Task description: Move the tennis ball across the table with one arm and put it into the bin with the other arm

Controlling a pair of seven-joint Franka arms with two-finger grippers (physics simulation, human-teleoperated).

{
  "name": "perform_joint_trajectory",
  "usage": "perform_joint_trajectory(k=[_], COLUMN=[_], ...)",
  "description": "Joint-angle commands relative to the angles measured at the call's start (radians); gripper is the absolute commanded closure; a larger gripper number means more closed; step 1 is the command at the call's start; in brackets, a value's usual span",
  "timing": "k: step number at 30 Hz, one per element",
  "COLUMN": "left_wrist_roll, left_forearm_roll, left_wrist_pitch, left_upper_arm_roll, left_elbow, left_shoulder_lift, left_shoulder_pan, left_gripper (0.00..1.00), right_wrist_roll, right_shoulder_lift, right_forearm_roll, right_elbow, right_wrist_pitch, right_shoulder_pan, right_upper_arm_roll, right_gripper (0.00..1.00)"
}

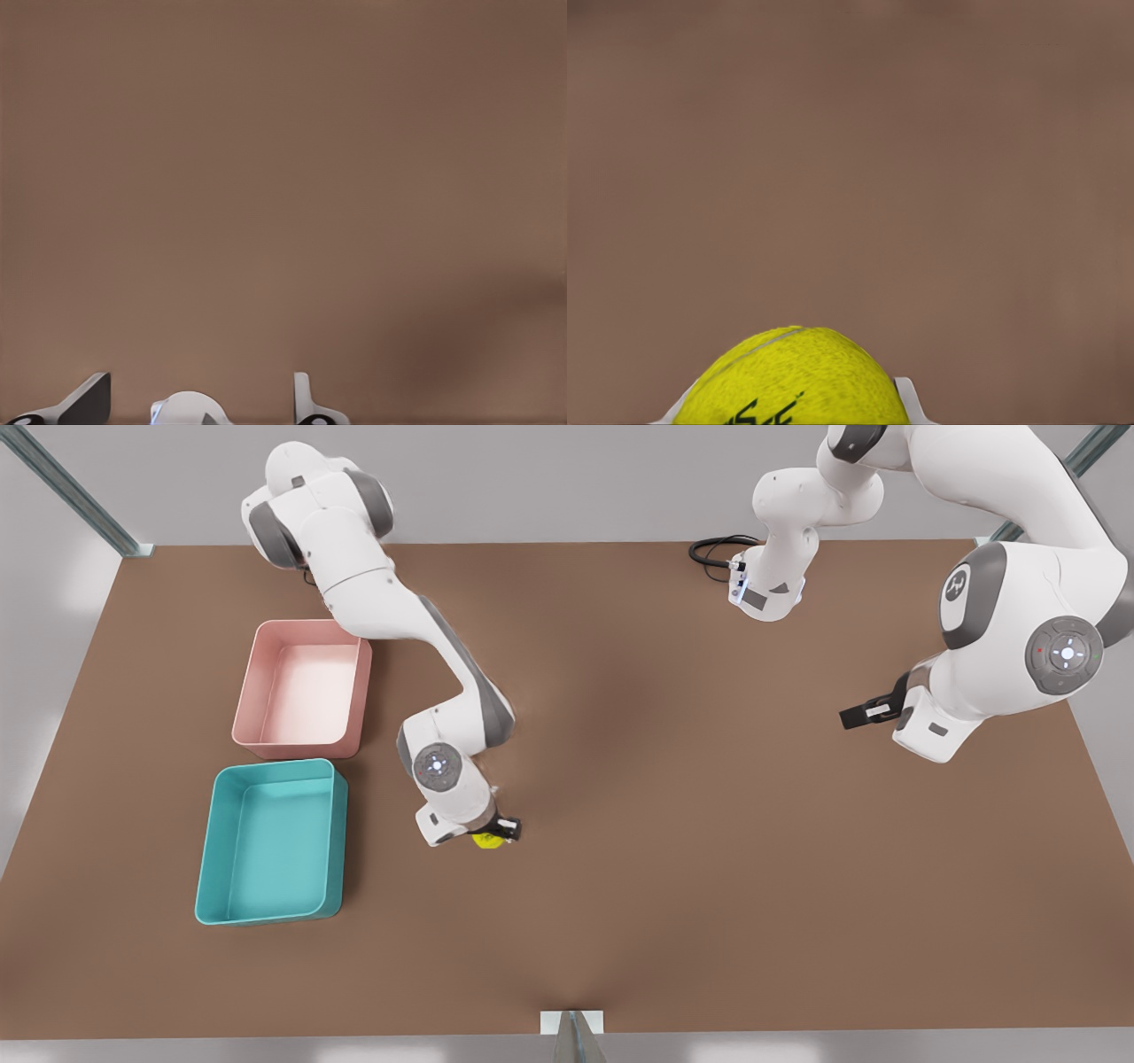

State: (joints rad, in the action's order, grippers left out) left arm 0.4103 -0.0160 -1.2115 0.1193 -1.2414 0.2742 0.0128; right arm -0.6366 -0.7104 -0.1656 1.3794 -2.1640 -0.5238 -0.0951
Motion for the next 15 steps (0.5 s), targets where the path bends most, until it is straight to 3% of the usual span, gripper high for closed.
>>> perform_joint_trajectory(k=[1, 3, 7, 12, 14, 15], left_wrist_roll=[0.004, 0.004, 0.005, -0.028, -0.028, -0.028], left_forearm_roll=[0.001, 0.001, 0.002, -0.001, -0.001, 0.001], left_wrist_pitch=[0.0, 0.0, 0.0, 0.0, 0.003, 0.003], left_upper_arm_roll=[0.0, 0.0, 0.0, -0.001, -0.001, -0.001], left_elbow=[0.0, 0.0, -0.001, -0.001, -0.001, -0.001], left_shoulder_lift=[-0.001, 0.0, 0.002, 0.008, 0.008, 0.006], left_shoulder_pan=[-0.002, -0.002, 0.003, -0.005, -0.005, -0.005], left_gripper=[0.0, 0.0, 0.0, 0.0, 0.0, 0.0], right_wrist_roll=[0.765, 0.959, 1.144, 1.155, 1.146, 1.146], right_shoulder_lift=[0.028, 0.034, 0.008, -0.027, -0.027, -0.027], right_forearm_roll=[0.052, 0.17, 0.192, 0.189, 0.179, 0.178], right_elbow=[-0.005, -0.037, -0.031, -0.019, -0.013, -0.013], right_wrist_pitch=[0.223, 0.242, 0.26, 0.262, 0.274, 0.277], right_shoulder_pan=[0.082, 0.186, 0.358, 0.41, 0.416, 0.416], right_upper_arm_roll=[-0.017, -0.029, -0.051, -0.049, -0.049, -0.049], right_gripper=[0.34, 0.34, 0.34, 0.34, 0.0, 0.0])
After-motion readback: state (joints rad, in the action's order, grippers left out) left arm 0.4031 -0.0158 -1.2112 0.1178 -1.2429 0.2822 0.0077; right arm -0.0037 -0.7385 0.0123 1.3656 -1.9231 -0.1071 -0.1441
